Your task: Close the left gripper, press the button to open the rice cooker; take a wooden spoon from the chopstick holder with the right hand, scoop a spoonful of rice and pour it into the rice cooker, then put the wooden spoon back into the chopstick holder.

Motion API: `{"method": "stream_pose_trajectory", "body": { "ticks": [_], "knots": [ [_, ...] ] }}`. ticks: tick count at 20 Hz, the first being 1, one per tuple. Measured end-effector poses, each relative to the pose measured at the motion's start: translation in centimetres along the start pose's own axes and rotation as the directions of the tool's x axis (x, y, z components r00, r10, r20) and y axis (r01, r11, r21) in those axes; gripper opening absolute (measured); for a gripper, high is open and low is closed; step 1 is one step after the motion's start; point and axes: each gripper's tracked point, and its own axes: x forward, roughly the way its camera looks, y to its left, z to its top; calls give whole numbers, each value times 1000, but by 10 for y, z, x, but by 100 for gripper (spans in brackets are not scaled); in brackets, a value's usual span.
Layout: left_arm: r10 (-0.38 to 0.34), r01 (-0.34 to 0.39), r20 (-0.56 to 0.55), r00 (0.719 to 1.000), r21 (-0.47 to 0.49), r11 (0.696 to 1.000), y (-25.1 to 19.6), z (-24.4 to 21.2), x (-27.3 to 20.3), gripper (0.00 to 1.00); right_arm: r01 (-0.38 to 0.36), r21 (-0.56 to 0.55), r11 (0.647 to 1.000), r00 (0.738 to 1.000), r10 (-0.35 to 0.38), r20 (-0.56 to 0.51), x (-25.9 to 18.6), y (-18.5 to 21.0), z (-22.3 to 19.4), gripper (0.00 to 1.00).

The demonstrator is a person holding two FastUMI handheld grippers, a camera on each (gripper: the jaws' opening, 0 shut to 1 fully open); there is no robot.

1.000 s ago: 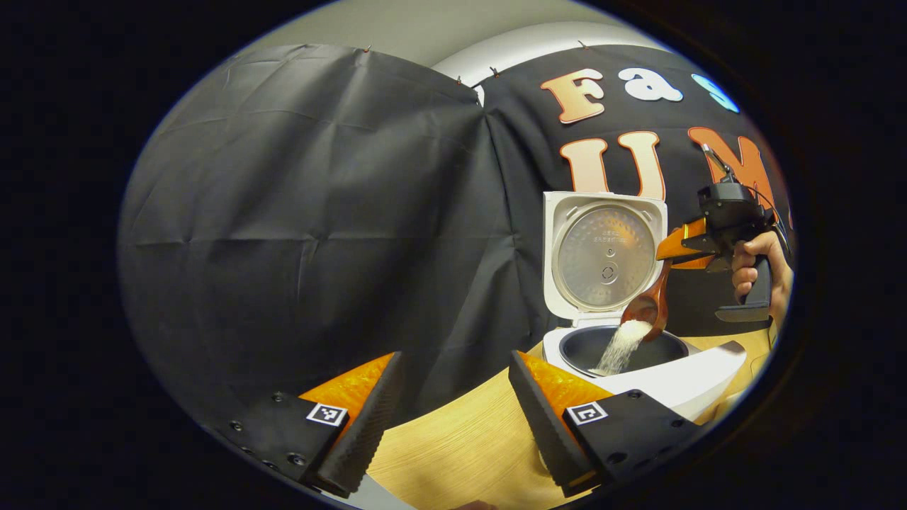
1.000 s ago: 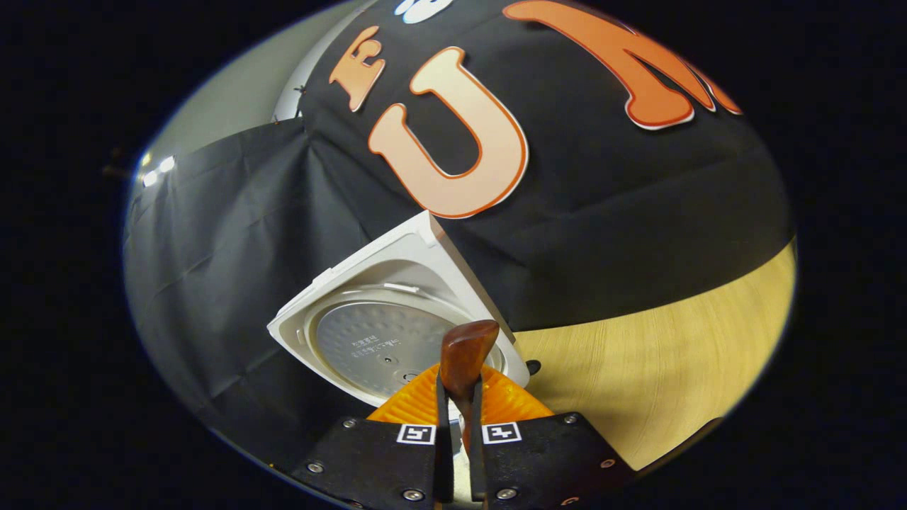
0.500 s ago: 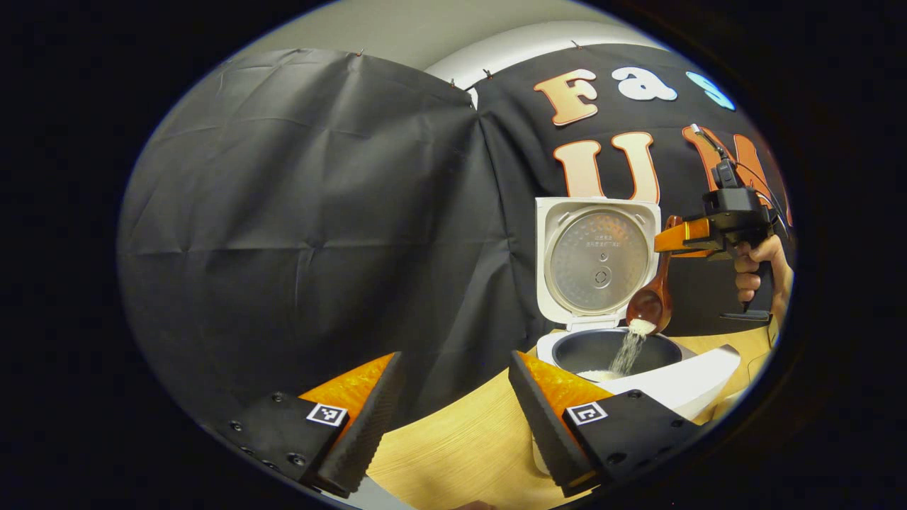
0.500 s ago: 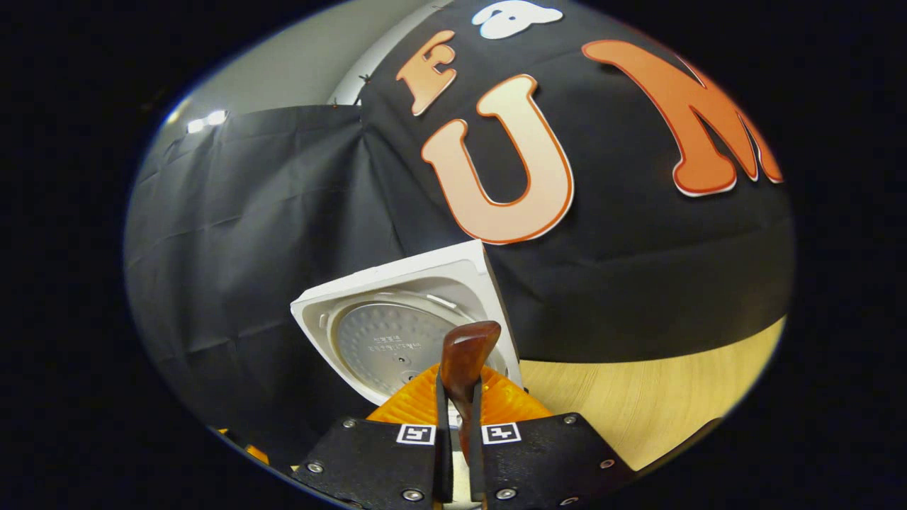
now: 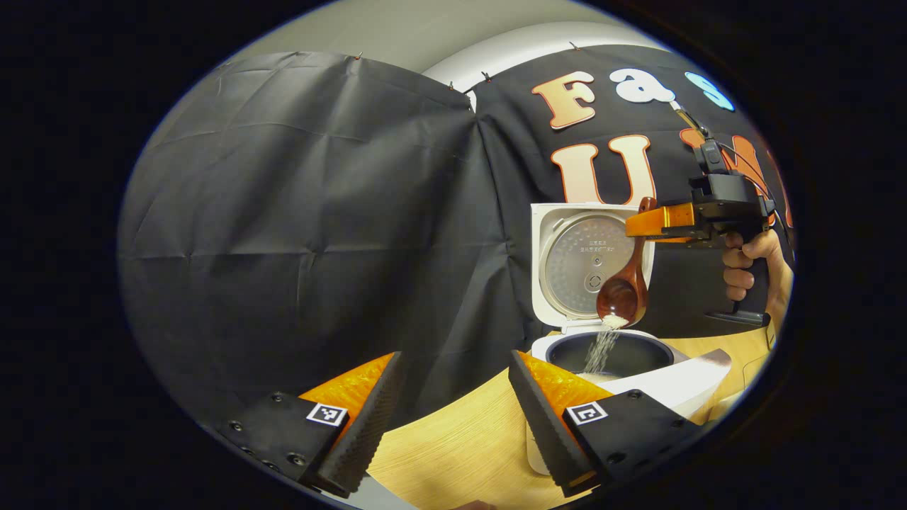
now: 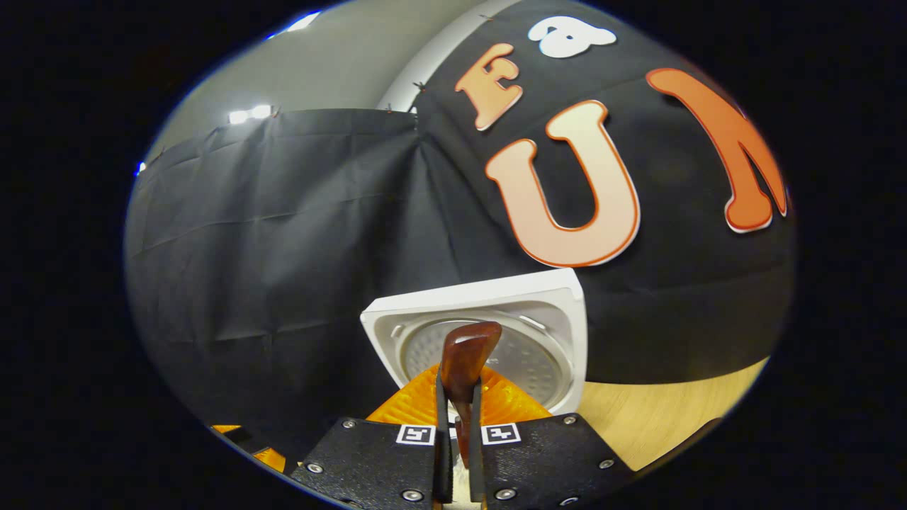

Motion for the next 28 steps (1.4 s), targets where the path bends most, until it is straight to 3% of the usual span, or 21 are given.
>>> {"method": "stream_pose_trajectory", "body": {
  "ticks": [2, 4, 8, 12, 15, 18, 25, 28],
  "knots": [
    [4, -4, 2, 1000, 2, 1000, -1, 3, 0, 96, -29, -83, 996, 999, 31, 28, -3, 15, 6, 14],
    [2, -2, 1, 1000, 2, 1000, 0, 2, -1, 96, -53, -167, 984, 997, 62, 52, -6, 27, 7, 9],
    [-2, 2, 4, 1000, -1, 1000, -1, 0, -3, 94, -85, -348, 934, 989, 121, 85, -20, 44, 5, 9],
    [-12, 12, 21, 1000, 1, 1000, -2, 4, -8, 94, -103, -354, 929, 989, 133, 63, -28, 42, 9, 10],
    [-32, 32, 31, 999, 3, 999, -6, 6, -13, 96, -84, -312, 947, 991, 111, 73, -50, 27, 22, 10],
    [-48, 48, 38, 998, 7, 999, -14, 8, -17, 93, -51, -276, 960, 994, 76, 83, -70, 13, 38, 9],
    [-105, 105, 71, 992, 8, 994, -53, 21, -13, 96, 106, -222, 969, 989, -79, 126, -138, -37, 68, 9],
    [-143, 144, 77, 987, -8, 990, -69, 24, -16, 93, 187, -193, 963, 976, -161, 145, -179, -57, 77, 10]
  ]
}}
